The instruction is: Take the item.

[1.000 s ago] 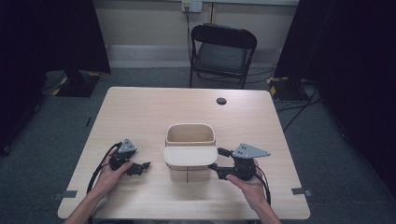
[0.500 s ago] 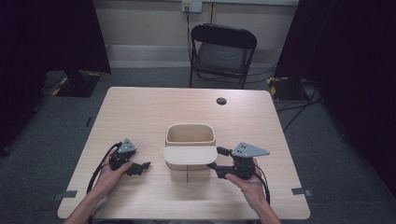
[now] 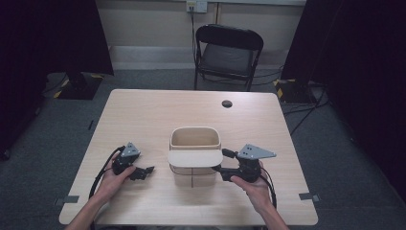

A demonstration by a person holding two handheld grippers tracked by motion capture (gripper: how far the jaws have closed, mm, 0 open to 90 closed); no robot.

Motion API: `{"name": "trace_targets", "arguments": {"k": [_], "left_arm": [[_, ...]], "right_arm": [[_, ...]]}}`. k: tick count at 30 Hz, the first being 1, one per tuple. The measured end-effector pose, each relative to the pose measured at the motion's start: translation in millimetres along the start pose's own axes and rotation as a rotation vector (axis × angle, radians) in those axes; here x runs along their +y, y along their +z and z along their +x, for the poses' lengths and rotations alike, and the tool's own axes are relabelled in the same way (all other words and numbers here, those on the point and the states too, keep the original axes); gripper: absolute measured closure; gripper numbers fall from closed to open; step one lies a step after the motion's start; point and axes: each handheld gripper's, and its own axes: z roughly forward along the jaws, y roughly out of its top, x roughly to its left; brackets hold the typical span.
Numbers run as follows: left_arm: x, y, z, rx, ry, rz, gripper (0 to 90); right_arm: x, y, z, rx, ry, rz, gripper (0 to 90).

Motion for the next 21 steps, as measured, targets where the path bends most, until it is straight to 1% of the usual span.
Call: {"name": "trace_targets", "arguments": {"k": [14,15,16,17,18,21], "left_arm": [[0.0,0.0,0.0,0.000,0.000,0.000,11.5],[0.0,0.0,0.1,0.000,0.001,0.000,11.5],[0.2,-0.2,0.6,0.003,0.011,0.001,11.5],[0.2,-0.2,0.6,0.003,0.011,0.001,11.5],[0.1,0.0,0.1,0.000,0.002,-0.001,11.5],[0.1,0.0,0.0,0.000,0.001,-0.002,11.5]], "right_arm": [[2.5,1.8,-2.0,-0.006,-0.002,0.002,34.5],[2.6,1.8,-2.2,-0.005,-0.001,0.002,34.6],[2.8,1.8,-2.3,-0.006,0.000,0.001,34.7],[3.0,2.0,-2.2,-0.007,0.000,0.000,34.7],[3.2,2.2,-2.3,-0.008,-0.004,0.000,34.7],[3.9,2.2,-1.9,-0.014,-0.006,-0.007,34.8]]}}
